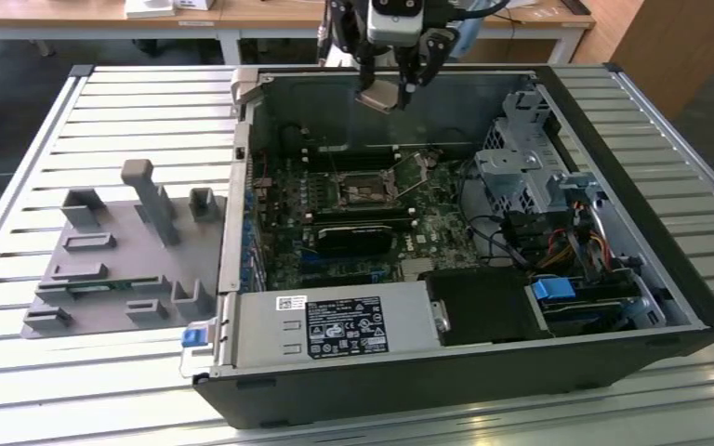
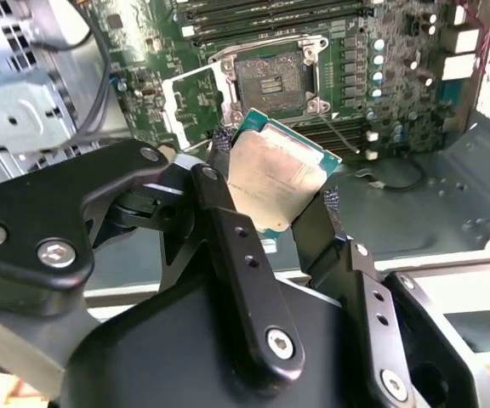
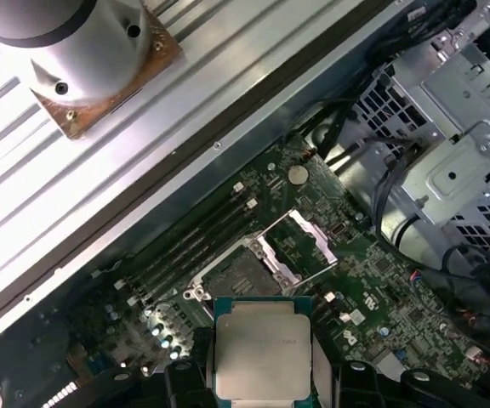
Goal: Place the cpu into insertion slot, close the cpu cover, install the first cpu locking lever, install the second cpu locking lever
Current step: 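Place the cpu into insertion slot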
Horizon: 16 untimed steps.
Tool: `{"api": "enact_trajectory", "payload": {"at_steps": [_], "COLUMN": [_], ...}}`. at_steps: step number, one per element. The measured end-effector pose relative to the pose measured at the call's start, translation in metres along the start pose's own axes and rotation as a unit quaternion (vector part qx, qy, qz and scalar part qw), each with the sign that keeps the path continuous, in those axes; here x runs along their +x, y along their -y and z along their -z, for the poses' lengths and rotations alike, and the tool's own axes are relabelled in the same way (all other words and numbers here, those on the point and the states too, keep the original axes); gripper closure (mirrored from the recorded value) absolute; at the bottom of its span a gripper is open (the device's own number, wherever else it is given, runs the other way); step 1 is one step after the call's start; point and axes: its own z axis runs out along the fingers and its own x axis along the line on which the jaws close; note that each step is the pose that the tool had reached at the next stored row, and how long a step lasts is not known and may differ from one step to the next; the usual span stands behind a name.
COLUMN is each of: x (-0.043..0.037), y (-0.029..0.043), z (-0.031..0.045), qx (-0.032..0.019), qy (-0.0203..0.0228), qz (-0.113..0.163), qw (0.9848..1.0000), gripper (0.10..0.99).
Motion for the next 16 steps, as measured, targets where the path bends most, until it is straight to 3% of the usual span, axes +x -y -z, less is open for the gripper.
{"api": "enact_trajectory", "payload": {"at_steps": [4,8,16], "x": [0.0,-0.0001,-0.0002], "y": [0.0002,0.0003,0.0008], "z": [-0.002,-0.0041,-0.0088], "qx": [-0.0006,-0.0011,-0.0022], "qy": [0.0032,0.0063,0.0119], "qz": [-0.037,-0.071,-0.136], "qw": [0.9993,0.9974,0.9906], "gripper": [0.545,0.545,0.545]}}
